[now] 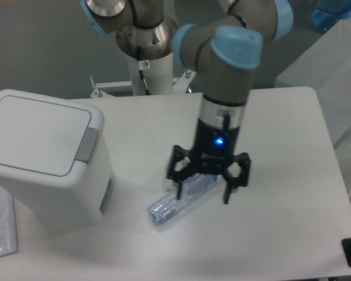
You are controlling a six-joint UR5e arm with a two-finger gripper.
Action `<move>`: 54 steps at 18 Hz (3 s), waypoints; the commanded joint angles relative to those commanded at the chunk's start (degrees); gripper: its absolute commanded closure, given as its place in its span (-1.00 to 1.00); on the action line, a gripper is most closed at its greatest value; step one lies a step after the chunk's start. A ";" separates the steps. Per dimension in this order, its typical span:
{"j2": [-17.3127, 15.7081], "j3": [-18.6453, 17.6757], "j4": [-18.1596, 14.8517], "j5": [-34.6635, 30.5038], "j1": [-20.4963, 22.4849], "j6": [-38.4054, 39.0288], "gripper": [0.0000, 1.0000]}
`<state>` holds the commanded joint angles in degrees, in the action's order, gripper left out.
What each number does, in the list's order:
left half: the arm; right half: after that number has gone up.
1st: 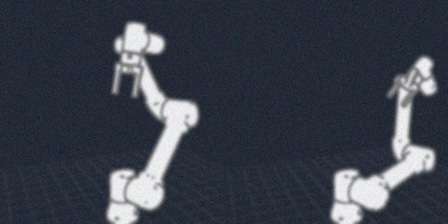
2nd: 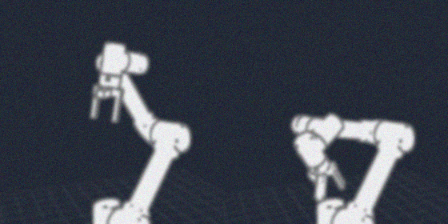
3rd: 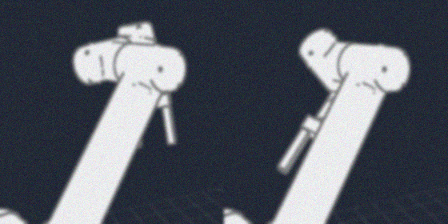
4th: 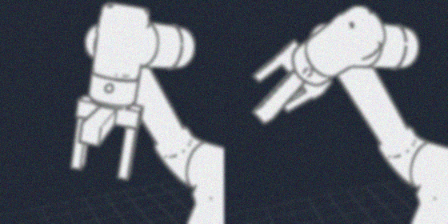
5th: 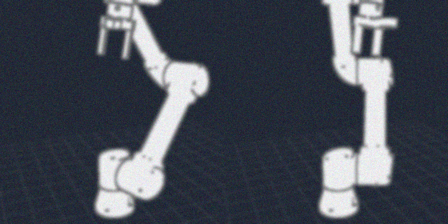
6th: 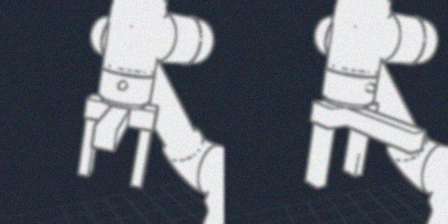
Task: Open the trash can
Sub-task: 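Move the open gripper toward the white trash can lid, then position the gripper fingers at the lid edge of the trash can, then push the trash can lid up and back with the gripper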
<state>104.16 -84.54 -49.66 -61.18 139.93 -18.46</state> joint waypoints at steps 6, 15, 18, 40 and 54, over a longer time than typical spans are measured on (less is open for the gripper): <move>-5.36 -6.06 0.00 0.45 -0.80 0.36 -1.00; -10.38 -11.78 -0.09 0.02 -4.66 0.44 -1.00; -10.20 -12.66 0.00 -0.08 -4.84 0.01 -1.00; -9.67 -14.33 0.09 -0.78 -5.10 -0.52 -1.00; -7.57 -10.73 0.53 -0.95 1.48 -7.71 -1.00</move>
<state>96.59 -95.28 -49.13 -62.14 141.41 -26.17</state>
